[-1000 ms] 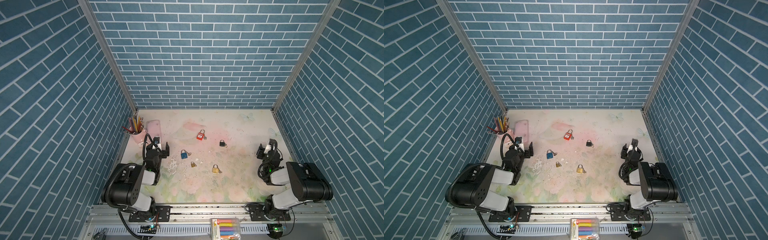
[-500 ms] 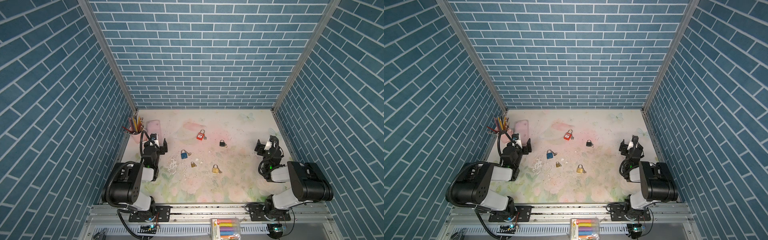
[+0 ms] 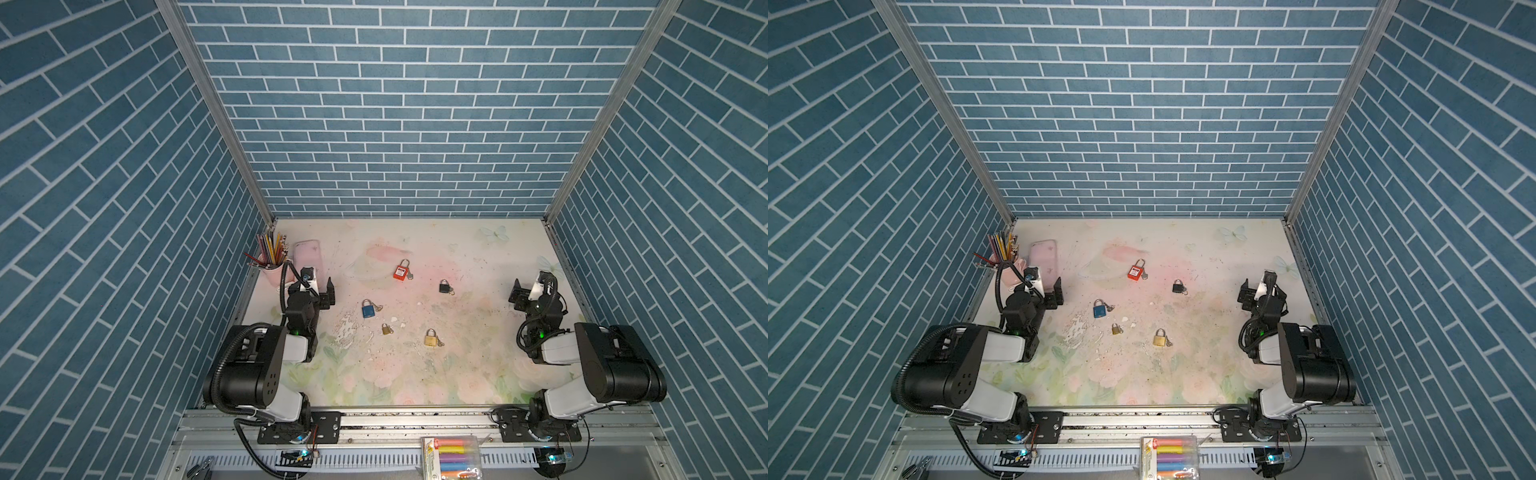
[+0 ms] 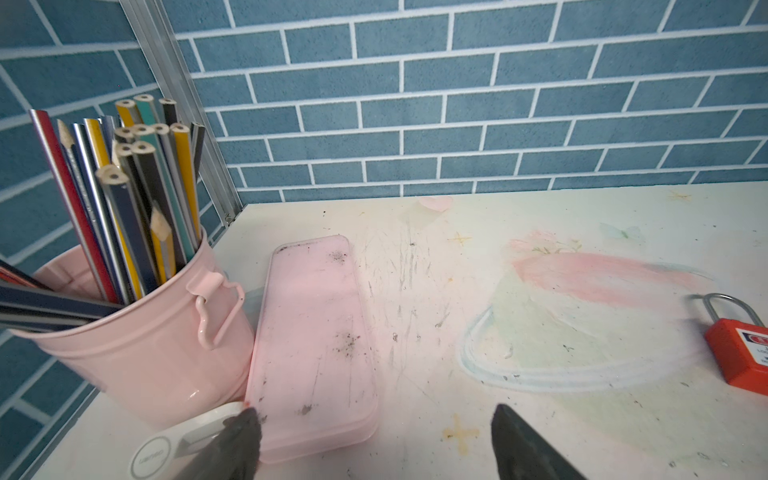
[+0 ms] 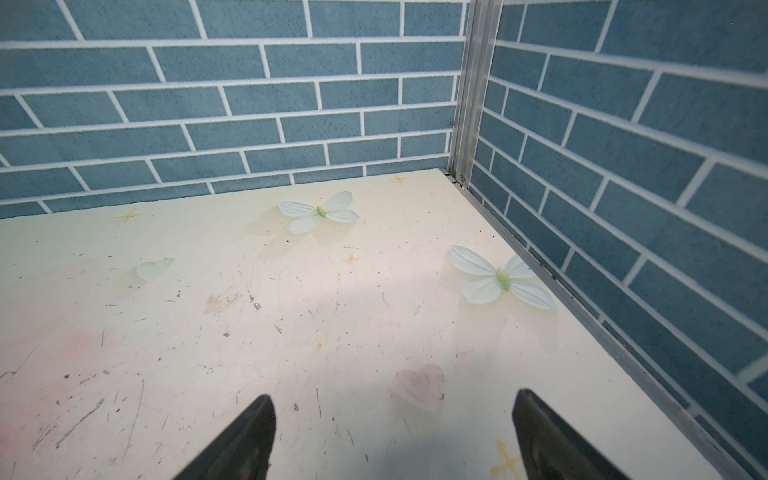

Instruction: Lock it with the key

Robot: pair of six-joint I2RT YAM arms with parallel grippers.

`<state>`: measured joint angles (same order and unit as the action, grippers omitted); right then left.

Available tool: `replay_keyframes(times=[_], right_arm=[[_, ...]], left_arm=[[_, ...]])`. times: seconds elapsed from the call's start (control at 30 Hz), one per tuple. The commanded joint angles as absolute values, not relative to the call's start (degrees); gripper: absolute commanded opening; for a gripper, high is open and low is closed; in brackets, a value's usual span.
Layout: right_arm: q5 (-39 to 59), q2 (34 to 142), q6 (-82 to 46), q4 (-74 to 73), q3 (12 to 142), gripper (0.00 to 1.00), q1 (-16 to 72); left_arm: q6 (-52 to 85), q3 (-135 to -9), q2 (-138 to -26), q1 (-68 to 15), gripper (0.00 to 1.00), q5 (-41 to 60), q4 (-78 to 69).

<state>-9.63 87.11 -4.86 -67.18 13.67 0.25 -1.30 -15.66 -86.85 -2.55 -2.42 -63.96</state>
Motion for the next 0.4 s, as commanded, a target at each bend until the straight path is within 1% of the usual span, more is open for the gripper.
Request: replay_keyframes(times=[0.0,0.37], right_arm=[[-9.2,86.7,-3.8,-67.6,13.9,0.90,0.0],[-9.2,86.7,-3.8,-67.6,13.9,0.91,0.1]], left_arm=[[-1.5,-16.3,-87.2,-2.6,0.87,-1.9,-64.5],[-1.7,-15.8,-86.8,-2.9,0.87,-2.2,-65.3]])
